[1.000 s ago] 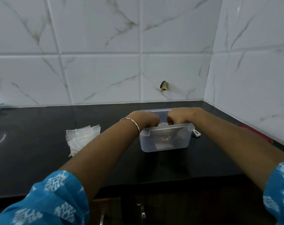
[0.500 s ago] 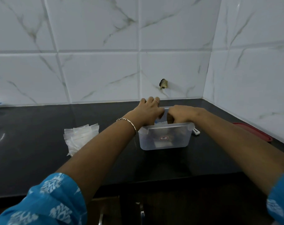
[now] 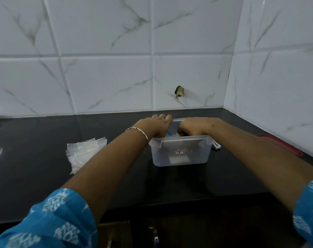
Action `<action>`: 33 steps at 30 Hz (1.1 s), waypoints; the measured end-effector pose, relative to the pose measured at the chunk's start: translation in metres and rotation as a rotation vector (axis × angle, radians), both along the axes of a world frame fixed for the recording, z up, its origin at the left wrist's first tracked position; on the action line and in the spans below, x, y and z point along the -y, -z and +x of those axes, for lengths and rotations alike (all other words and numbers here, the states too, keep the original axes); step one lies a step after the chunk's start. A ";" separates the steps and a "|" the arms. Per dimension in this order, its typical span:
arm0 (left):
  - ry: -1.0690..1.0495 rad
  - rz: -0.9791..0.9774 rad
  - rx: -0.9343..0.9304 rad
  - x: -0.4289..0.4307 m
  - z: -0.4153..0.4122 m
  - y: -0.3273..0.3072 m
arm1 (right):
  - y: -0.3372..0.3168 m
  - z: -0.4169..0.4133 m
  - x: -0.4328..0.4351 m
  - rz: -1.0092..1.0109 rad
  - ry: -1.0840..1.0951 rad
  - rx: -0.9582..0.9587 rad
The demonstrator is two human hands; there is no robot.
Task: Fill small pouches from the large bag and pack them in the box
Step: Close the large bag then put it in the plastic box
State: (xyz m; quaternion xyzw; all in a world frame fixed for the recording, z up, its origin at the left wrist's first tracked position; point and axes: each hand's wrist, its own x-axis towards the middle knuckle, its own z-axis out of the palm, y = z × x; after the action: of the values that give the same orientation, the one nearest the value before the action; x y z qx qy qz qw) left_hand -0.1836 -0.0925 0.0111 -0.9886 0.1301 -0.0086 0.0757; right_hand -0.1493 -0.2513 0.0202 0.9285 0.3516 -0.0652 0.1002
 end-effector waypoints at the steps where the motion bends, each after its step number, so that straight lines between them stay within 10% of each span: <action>1: 0.001 0.001 0.002 -0.001 0.001 0.001 | 0.001 -0.001 -0.002 0.004 0.002 0.013; 8: -0.020 0.064 0.040 0.003 0.001 0.004 | -0.021 -0.008 0.001 -0.035 0.066 -0.120; 14: -0.076 -0.297 -0.029 -0.007 -0.011 -0.026 | -0.051 -0.021 0.019 0.432 0.086 -0.042; 25: -0.091 -0.440 0.142 -0.039 -0.053 -0.034 | -0.035 -0.033 0.035 0.129 0.230 0.366; 33: -0.151 -0.195 0.172 -0.024 -0.044 -0.029 | -0.020 -0.036 0.035 0.117 0.096 0.538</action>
State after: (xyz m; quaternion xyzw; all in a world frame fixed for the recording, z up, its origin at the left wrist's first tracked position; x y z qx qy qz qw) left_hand -0.2274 -0.0690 0.0398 -0.9938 0.0468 -0.1002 -0.0093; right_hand -0.1850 -0.2864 0.0404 0.9323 0.2712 0.1993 0.1327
